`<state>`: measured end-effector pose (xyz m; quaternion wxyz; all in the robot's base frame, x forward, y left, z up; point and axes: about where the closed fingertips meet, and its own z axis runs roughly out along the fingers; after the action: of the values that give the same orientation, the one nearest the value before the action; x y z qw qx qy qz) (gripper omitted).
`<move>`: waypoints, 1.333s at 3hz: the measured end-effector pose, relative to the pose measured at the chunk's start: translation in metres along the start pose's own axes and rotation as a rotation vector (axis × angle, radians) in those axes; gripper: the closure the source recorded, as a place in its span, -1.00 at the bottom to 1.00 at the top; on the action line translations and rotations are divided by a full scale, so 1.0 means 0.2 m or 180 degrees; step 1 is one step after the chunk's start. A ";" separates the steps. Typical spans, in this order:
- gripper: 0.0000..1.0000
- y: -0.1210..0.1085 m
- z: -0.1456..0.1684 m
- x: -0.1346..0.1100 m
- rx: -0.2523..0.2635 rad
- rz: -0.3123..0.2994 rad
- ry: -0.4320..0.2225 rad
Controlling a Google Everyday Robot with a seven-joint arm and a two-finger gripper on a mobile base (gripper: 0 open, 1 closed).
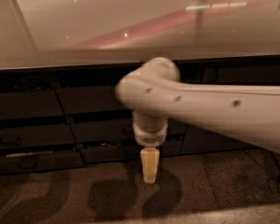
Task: Open top drawer
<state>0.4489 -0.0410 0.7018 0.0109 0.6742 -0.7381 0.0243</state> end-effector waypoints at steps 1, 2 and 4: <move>-1.00 -0.16 0.02 -0.03 -0.0061 0.0246 -0.1004; -1.00 -0.20 0.00 0.04 -0.0050 0.0380 -0.1344; -1.00 -0.21 0.03 0.06 -0.0107 0.0443 -0.1391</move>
Offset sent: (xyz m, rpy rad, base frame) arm 0.0263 0.0009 -0.0033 0.2744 -0.0089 -0.0640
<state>0.4900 -0.0565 0.6982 -0.1396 0.6107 -0.7679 -0.1339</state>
